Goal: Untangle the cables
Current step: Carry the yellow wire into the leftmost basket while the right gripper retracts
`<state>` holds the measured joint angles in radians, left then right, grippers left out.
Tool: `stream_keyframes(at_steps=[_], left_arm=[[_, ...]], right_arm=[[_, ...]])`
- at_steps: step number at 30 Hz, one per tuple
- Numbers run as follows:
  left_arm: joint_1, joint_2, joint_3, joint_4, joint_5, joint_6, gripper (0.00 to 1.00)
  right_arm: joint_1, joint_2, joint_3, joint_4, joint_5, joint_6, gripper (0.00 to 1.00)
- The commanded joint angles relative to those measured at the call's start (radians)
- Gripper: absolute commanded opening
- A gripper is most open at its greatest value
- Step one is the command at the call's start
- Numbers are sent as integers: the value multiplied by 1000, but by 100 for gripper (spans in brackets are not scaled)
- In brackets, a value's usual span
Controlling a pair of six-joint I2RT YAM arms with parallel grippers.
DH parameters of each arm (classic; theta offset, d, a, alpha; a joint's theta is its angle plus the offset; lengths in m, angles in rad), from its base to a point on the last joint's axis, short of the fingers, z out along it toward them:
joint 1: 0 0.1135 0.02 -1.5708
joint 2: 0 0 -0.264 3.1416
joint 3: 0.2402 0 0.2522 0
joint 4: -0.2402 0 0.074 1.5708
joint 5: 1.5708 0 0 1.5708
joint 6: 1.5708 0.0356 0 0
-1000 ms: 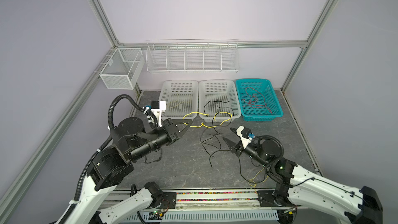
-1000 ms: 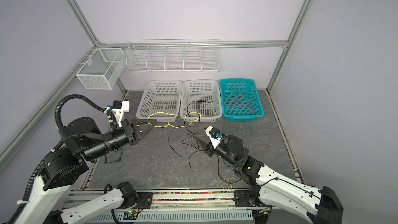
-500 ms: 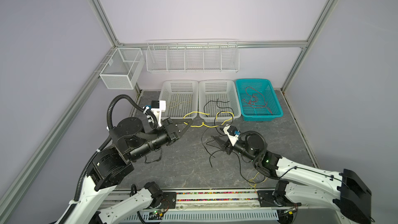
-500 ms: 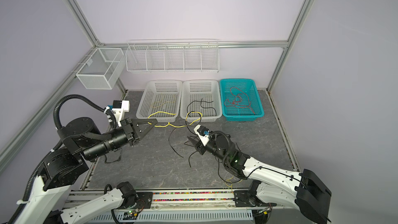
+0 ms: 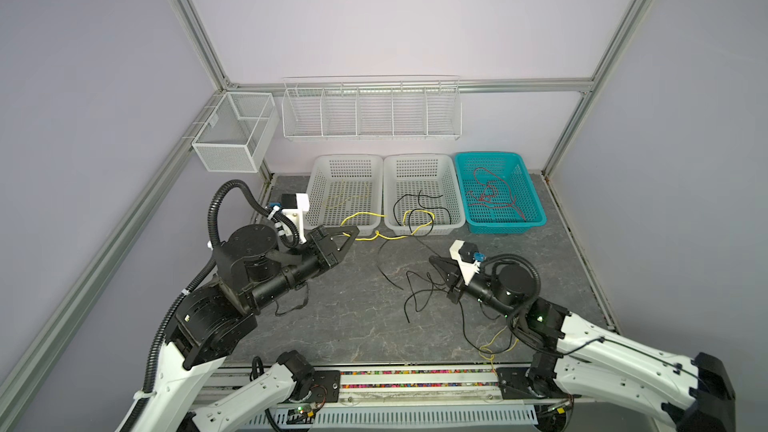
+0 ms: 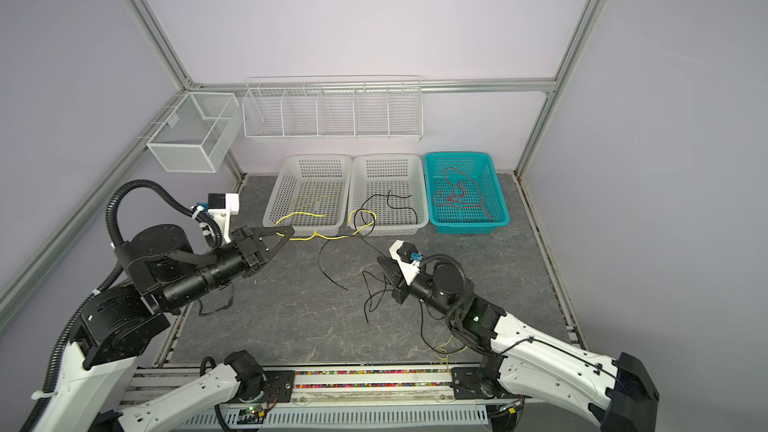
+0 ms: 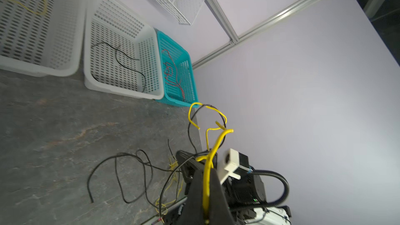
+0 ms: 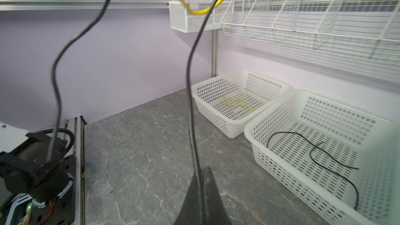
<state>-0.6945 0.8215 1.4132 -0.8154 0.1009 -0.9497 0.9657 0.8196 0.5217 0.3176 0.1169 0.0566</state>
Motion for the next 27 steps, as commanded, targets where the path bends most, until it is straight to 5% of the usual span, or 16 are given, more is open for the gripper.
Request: stream_keyframes(at_steps=[1,4,12,20,27], left_arm=[[89,13,83,-75,-2,111,0],[200,36,108,-91,71,149,0],[415,75,126,-67,237,180,0],[440,97,148,-134,104,298,0],[443,139,62,-74,44,360,0]], right_arm=[[-10,-74,-74,-198,202,114,6],[-71,-143,-85,-382,329,229,6],[-325,-231,-39,-741,374,452,6],[-510,-319,38,-840,255,413,6],[-521,-345,130,-797,62,360,6]])
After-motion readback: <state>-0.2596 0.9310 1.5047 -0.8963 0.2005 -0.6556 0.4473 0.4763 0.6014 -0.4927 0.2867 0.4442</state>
